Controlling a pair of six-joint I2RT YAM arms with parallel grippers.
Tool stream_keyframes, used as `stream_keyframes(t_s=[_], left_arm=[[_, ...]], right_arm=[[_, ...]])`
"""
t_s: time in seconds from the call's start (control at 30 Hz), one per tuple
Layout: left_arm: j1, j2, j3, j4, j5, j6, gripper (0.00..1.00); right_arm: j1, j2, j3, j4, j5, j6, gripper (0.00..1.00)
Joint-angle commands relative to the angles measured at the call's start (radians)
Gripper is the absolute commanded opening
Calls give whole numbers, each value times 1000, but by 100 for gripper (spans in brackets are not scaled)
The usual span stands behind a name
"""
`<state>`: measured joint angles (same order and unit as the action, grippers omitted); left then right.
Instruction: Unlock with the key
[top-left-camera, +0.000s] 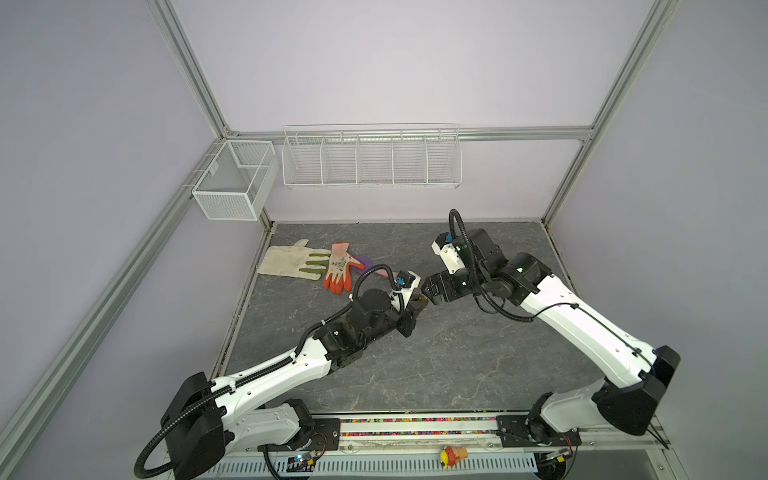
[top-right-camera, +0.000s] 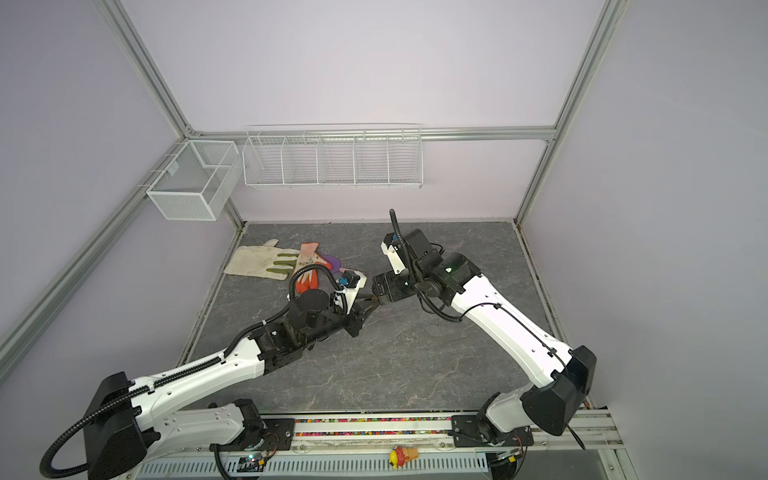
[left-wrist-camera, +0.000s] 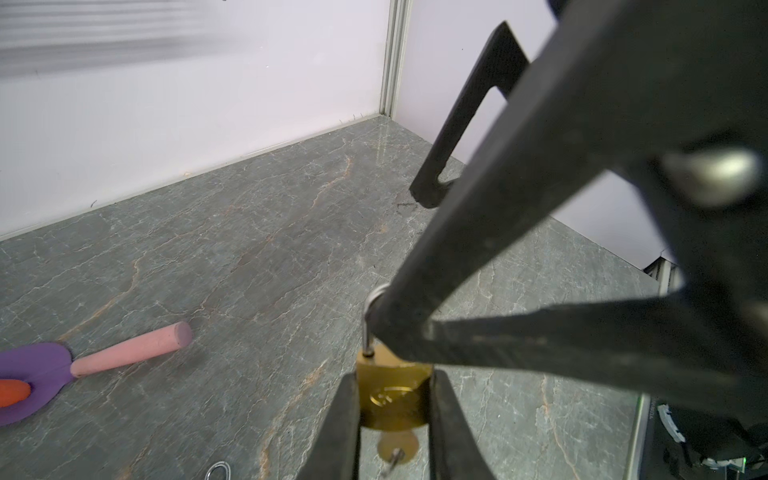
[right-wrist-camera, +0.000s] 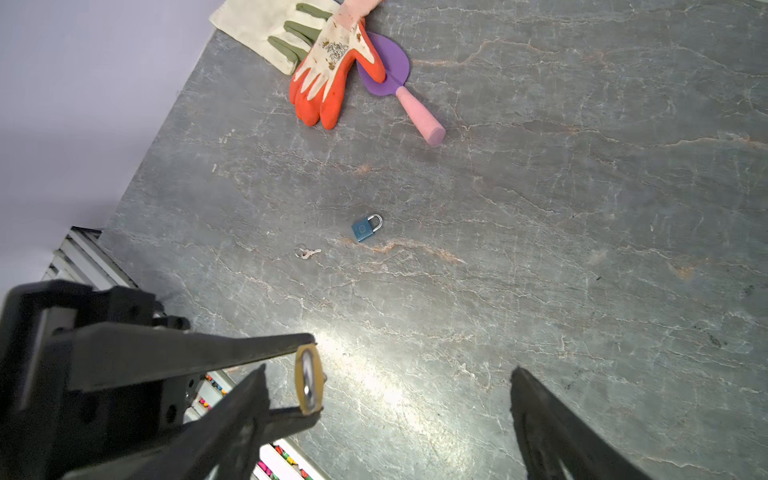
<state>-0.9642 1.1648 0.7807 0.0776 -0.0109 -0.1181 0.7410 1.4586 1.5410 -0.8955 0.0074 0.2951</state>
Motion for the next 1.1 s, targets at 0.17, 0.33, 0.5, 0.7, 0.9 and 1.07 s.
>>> stream_keyframes(t_s=[0.17, 0.33, 0.5, 0.7, 0.9, 1.07], left_arm=[[0, -13, -17, 35, 11, 34, 0], [1, -11, -21, 35, 9, 37, 0], [0, -12, -20, 24, -5, 45, 0], [1, -18, -26, 24, -20, 52, 0], [0, -15, -26, 22, -24, 55, 0], [1, -15, -26, 22, -36, 51, 0]], right_arm=[[-4, 74, 95, -102, 92, -28, 93], [-4, 113, 133, -137, 119, -26, 93], [-12, 142, 160, -168, 123, -22, 94], [-29, 162, 170, -193, 80, -40, 95], [-57, 152, 164, -194, 32, -35, 96], [-68, 121, 122, -183, -6, -41, 97]])
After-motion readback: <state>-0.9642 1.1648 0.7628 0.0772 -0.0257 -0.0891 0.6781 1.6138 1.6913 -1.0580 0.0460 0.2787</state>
